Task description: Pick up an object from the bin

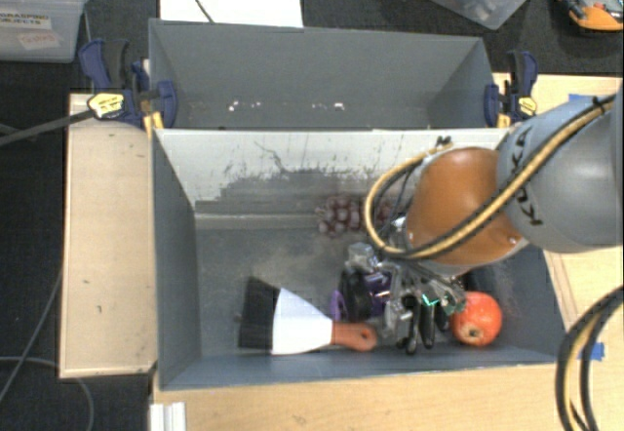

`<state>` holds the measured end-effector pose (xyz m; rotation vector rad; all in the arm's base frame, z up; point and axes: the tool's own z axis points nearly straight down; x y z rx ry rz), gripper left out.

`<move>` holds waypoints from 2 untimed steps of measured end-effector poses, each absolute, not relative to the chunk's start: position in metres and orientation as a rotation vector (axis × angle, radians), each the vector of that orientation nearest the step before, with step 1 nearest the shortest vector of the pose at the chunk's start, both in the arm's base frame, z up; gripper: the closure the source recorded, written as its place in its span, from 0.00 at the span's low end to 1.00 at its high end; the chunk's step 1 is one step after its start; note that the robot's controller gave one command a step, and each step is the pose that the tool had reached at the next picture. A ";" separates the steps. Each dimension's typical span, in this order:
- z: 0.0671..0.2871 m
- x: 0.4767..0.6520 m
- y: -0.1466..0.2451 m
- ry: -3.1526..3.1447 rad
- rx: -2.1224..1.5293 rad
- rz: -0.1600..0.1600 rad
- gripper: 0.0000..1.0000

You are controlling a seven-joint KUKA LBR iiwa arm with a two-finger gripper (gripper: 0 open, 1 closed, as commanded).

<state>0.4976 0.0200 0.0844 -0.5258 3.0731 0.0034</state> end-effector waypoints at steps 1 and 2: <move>0.084 0.497 0.020 3.074 -0.525 0.003 0.00; 0.085 0.495 0.014 3.078 -0.513 0.005 0.00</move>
Offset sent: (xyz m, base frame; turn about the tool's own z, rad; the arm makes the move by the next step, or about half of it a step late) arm -0.0069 -0.0180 0.0027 0.0175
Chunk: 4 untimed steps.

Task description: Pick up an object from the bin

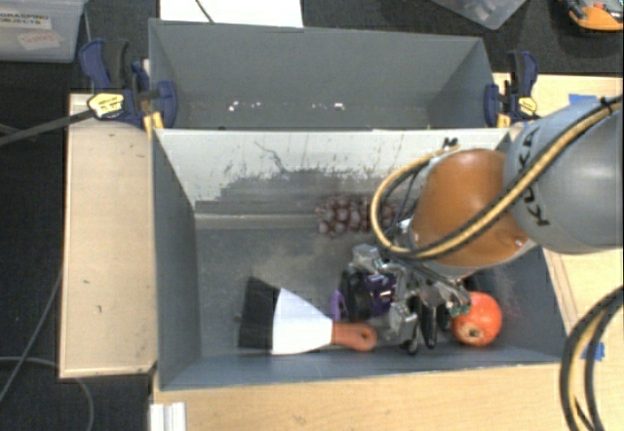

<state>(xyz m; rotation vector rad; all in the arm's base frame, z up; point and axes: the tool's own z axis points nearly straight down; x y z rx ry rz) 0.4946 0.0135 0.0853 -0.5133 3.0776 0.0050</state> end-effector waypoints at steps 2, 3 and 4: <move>0.296 0.505 0.003 3.071 -0.501 0.009 1.00; 0.296 0.504 0.003 3.073 -0.499 0.009 1.00; 0.283 0.505 0.014 3.069 -0.494 0.007 1.00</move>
Offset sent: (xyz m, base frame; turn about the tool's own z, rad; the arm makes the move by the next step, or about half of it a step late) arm 0.0087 -0.0104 0.2097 0.0053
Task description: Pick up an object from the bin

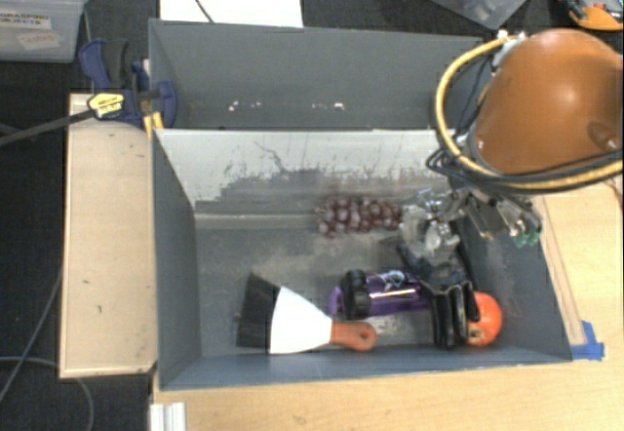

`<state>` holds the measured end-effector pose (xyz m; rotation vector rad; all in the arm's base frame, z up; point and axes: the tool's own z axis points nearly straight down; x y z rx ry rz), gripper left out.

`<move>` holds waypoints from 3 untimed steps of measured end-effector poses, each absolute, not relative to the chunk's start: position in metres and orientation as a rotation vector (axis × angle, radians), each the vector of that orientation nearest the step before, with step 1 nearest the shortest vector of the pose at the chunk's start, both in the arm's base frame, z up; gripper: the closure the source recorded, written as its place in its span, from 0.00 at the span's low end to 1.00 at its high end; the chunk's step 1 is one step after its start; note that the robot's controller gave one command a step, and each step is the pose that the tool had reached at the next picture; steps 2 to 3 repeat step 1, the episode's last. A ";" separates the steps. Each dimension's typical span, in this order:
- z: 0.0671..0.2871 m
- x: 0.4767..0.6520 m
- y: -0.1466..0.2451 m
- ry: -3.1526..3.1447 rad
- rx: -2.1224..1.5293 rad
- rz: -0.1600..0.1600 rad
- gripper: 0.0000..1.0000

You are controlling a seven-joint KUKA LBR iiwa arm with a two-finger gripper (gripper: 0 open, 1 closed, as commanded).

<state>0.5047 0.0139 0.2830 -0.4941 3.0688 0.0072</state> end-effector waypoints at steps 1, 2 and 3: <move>0.242 0.528 0.002 3.037 -0.647 0.004 1.00; 0.242 0.528 0.002 3.037 -0.647 0.004 1.00; 0.242 0.528 0.002 3.037 -0.647 0.004 1.00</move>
Offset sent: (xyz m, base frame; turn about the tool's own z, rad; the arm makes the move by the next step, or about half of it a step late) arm -0.0241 -0.0019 -0.1340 -0.1949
